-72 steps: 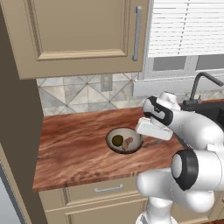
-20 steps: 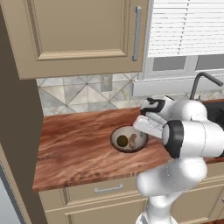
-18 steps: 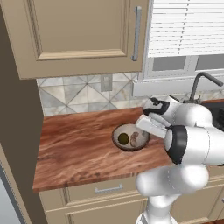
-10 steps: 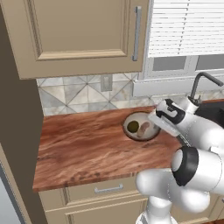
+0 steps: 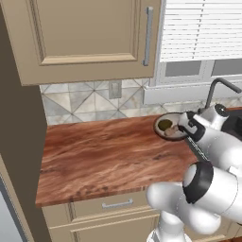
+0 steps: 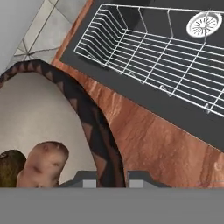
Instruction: Dump the avocado and potato from the bowl so the bowl can be washed. Place the bowl in the sink after clearing the leftovers.
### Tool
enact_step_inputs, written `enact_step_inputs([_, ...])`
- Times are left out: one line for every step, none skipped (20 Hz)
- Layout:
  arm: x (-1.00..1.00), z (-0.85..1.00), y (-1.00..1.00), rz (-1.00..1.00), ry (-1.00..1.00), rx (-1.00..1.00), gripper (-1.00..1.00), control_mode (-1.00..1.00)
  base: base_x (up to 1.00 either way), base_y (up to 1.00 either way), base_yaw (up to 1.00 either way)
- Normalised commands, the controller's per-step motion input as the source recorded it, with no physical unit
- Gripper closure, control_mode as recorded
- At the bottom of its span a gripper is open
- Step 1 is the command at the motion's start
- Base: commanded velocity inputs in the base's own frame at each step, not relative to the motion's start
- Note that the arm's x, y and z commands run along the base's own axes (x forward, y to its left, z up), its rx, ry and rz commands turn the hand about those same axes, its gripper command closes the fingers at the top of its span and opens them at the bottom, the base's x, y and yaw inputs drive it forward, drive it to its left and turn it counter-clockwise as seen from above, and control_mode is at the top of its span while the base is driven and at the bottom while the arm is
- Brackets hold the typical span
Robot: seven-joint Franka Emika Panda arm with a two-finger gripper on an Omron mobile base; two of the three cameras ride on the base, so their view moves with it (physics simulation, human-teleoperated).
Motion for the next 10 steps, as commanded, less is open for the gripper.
enact_step_inputs([0.0, 0.1, -0.96, -0.54, 0.0, -0.11, 1.0, -1.0, 0.0, 0.0, 0.0])
enact_step_inputs([0.0, 0.15, -0.98, -0.53, 0.0, -0.09, 1.0, -1.0, 0.0, 0.0, 0.0])
enact_step_inputs([0.0, 0.16, -0.99, -0.51, 0.0, -0.08, 1.0, -1.0, 0.0, 0.0, 0.0])
enact_step_inputs([0.0, 0.18, -1.0, -0.48, 0.0, -0.06, 1.0, -1.0, 0.0, 0.0, 0.0])
enact_step_inputs([0.0, 0.14, -1.0, -0.45, 0.0, -0.04, 1.0, -1.0, 0.0, 0.0, 0.0])
enact_step_inputs([0.02, 0.11, -1.0, -0.41, 0.0, -0.03, 1.0, -1.0, 0.0, 0.0, 0.0])
enact_step_inputs([0.01, 0.01, -1.0, -0.36, 0.0, -0.01, 1.0, -1.0, 0.0, 0.0, 0.0])
enact_step_inputs([0.0, 0.0, -1.0, -0.28, 0.0, 0.0, 1.0, -1.0, 0.0, 0.0, 0.0])
enact_step_inputs([0.0, 0.0, -1.0, -0.21, 0.0, 0.0, 1.0, -1.0, 0.0, 0.0, 0.0])
enact_step_inputs([0.0, 0.0, -1.0, -0.17, 0.0, 0.0, 1.0, -1.0, 0.0, 0.0, 0.0])
